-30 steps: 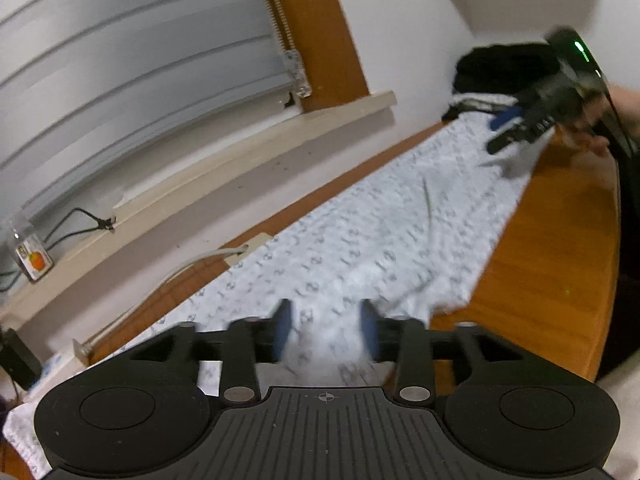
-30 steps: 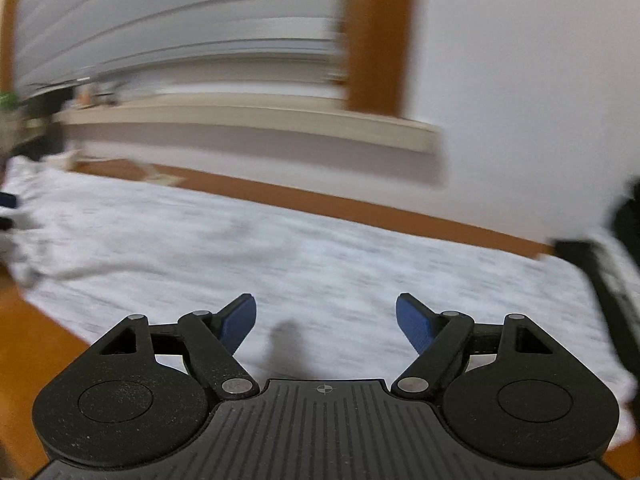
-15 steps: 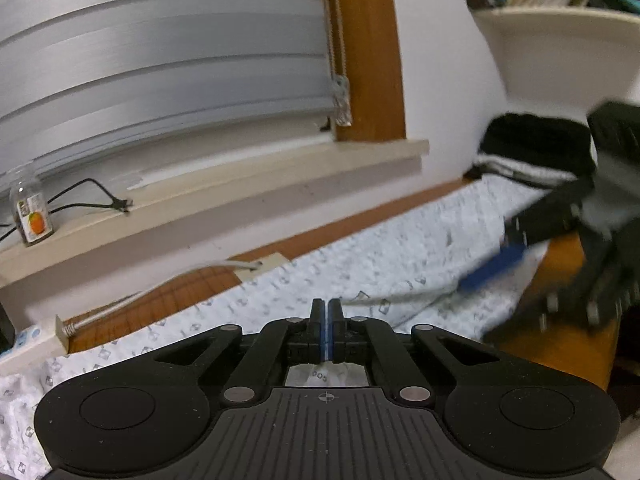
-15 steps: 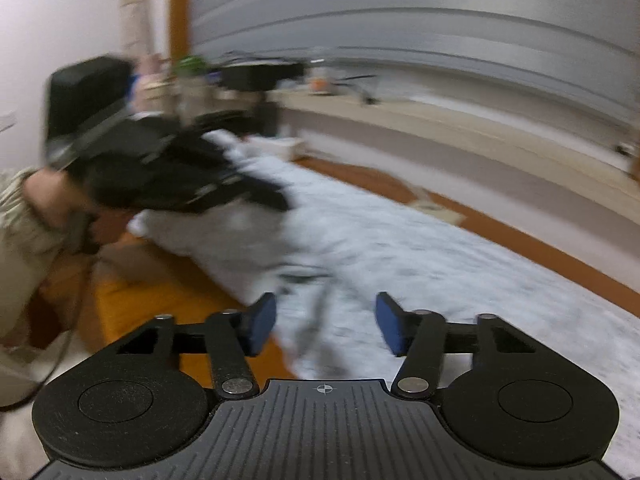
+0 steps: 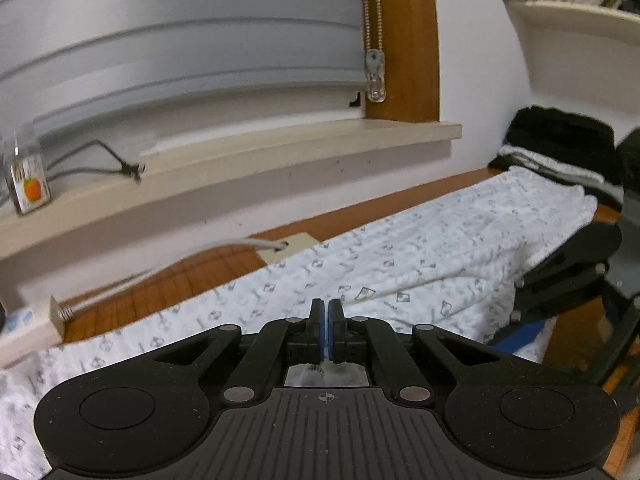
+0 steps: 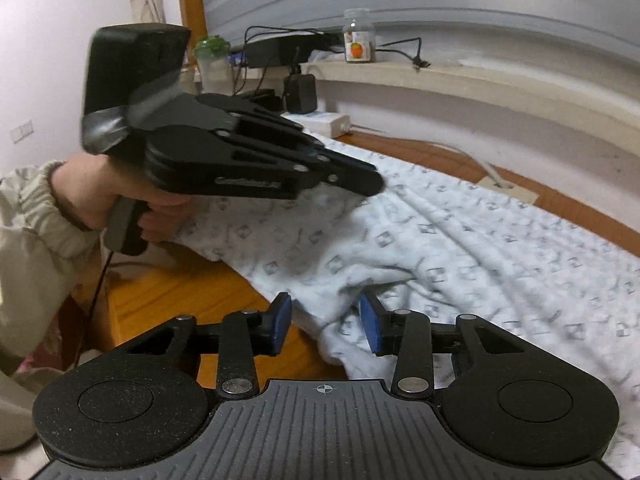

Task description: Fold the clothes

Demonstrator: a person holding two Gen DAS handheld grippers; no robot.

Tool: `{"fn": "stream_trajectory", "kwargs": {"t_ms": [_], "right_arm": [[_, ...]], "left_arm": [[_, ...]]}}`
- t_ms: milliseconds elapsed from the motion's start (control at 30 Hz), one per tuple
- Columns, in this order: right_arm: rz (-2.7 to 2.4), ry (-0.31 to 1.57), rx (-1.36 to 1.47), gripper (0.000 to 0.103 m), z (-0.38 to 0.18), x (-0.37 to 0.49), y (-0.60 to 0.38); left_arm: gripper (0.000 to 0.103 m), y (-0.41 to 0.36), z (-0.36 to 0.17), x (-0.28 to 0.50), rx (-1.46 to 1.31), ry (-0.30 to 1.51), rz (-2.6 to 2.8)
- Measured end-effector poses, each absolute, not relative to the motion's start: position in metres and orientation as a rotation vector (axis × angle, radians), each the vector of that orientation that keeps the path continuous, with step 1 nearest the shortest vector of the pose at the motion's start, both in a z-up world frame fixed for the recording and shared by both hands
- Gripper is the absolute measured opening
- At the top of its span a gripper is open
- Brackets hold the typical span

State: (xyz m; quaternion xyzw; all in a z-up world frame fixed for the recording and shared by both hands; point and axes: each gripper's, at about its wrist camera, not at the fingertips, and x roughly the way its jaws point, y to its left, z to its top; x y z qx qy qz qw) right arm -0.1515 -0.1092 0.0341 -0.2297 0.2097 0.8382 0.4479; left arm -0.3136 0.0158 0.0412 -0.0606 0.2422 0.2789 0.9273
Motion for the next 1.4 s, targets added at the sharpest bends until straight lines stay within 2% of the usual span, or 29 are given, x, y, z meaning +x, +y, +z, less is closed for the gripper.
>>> {"fn": "stream_trajectory", "kwargs": {"t_ms": [200, 267, 300, 333, 367, 400, 467, 667, 867, 1000, 1100, 1133, 1167, 1300, 1333, 1400], "right_arm": [[2.058, 0.578, -0.530, 0.038, 0.029, -0.151, -0.095], [2.066, 0.608, -0.500, 0.038, 0.028, -0.148, -0.090], [2.065, 0.613, -0.495, 0.037, 0.027, -0.148, -0.089], [2.066, 0.611, -0.495, 0.033, 0.027, -0.148, -0.089], [2.070, 0.609, -0.496, 0.018, 0.027, -0.149, -0.091], [2.074, 0.609, -0.496, 0.014, 0.028, -0.149, -0.093], [2.076, 0.596, -0.493, 0.010, 0.031, -0.150, -0.101], [2.103, 0.549, -0.492, 0.007, 0.052, -0.148, -0.139], [2.154, 0.544, -0.512, 0.007, 0.066, -0.138, -0.183], [2.148, 0.594, -0.523, 0.010, 0.049, -0.138, -0.187], [2.110, 0.617, -0.497, 0.021, 0.037, -0.133, -0.183], [2.100, 0.621, -0.480, 0.030, 0.035, -0.132, -0.181], [2.098, 0.631, -0.461, 0.033, 0.033, -0.132, -0.178], [2.107, 0.660, -0.416, 0.034, 0.027, -0.135, -0.170], [2.111, 0.659, -0.416, 0.033, 0.026, -0.138, -0.169], [2.127, 0.663, -0.435, 0.005, 0.025, -0.142, -0.172]], "left_arm": [[0.007, 0.022, 0.051, -0.354, -0.187, 0.424, 0.609], [0.014, 0.030, 0.052, -0.374, -0.196, 0.410, 0.664], [0.022, 0.035, 0.052, -0.382, -0.199, 0.410, 0.697], [0.023, 0.041, 0.050, -0.389, -0.199, 0.417, 0.729], [0.023, 0.047, 0.047, -0.395, -0.205, 0.427, 0.755], [0.023, 0.053, 0.045, -0.401, -0.215, 0.437, 0.776], [0.023, 0.064, 0.039, -0.406, -0.248, 0.459, 0.787], [0.023, 0.087, 0.026, -0.422, -0.316, 0.493, 0.805], [0.023, 0.100, 0.020, -0.417, -0.354, 0.560, 0.795], [0.025, 0.098, 0.021, -0.415, -0.338, 0.572, 0.797], [0.025, 0.097, 0.021, -0.415, -0.319, 0.583, 0.791], [0.024, 0.097, 0.021, -0.415, -0.308, 0.589, 0.792], [0.024, 0.097, 0.021, -0.416, -0.299, 0.594, 0.792], [0.024, 0.100, 0.022, -0.420, -0.308, 0.590, 0.801], [0.024, 0.101, 0.022, -0.422, -0.312, 0.588, 0.804], [0.024, 0.103, 0.023, -0.424, -0.315, 0.586, 0.804]]}}
